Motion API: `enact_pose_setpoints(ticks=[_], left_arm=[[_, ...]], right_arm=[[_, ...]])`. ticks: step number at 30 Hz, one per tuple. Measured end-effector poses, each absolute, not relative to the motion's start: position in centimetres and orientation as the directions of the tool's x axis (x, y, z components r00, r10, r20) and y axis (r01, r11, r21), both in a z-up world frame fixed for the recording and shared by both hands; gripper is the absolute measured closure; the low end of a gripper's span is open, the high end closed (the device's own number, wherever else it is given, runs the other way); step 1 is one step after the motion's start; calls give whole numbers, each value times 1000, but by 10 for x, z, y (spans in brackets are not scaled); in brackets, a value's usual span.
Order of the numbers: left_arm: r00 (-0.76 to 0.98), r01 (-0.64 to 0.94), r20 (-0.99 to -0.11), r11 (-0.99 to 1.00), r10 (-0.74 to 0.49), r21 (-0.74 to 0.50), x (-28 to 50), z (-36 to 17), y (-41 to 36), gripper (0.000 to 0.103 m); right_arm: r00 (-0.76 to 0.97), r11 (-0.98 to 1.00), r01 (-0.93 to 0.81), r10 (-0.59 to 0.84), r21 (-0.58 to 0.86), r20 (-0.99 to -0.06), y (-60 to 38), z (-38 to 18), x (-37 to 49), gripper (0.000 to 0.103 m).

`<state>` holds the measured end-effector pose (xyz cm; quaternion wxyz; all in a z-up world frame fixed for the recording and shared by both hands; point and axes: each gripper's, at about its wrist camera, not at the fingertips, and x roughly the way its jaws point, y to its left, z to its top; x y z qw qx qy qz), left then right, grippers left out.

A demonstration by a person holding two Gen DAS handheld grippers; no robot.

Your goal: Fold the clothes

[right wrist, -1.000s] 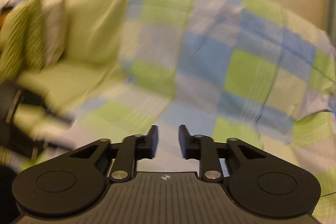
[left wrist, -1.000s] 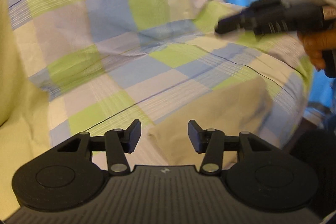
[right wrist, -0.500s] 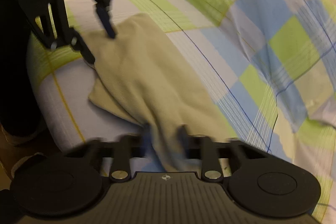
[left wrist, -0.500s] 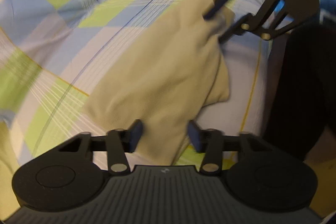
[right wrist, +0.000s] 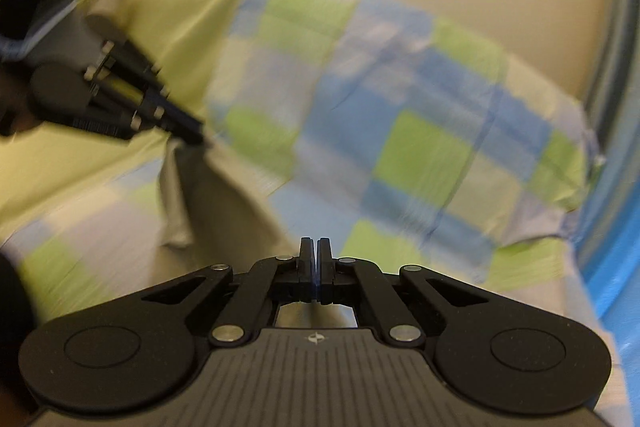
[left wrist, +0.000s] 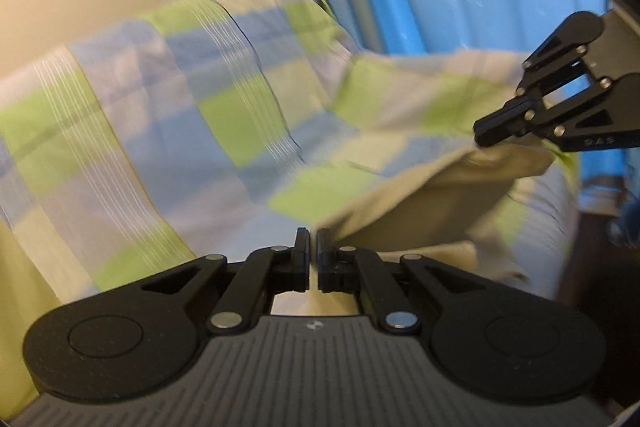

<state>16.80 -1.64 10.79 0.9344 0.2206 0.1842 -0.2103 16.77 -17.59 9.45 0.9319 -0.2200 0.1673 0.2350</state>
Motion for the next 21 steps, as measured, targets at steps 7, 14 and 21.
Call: enact_pose_setpoints(ticks=[7,14,21], left_arm=[[859,368,-453,902,-237,225,262,85,-19,82],[764,452,-589,870,-263,199,210,20,-1,75],[697,444,-676,884,-239,146,162,-17,10,68]], right_arm=[[848,837,-432,249,-336,-468,-178,74,278,103],[583,632,-748,480,-202,-656,-178,6,208,68],[458,484,-851,491,-205,-741,-144,-42,165,62]])
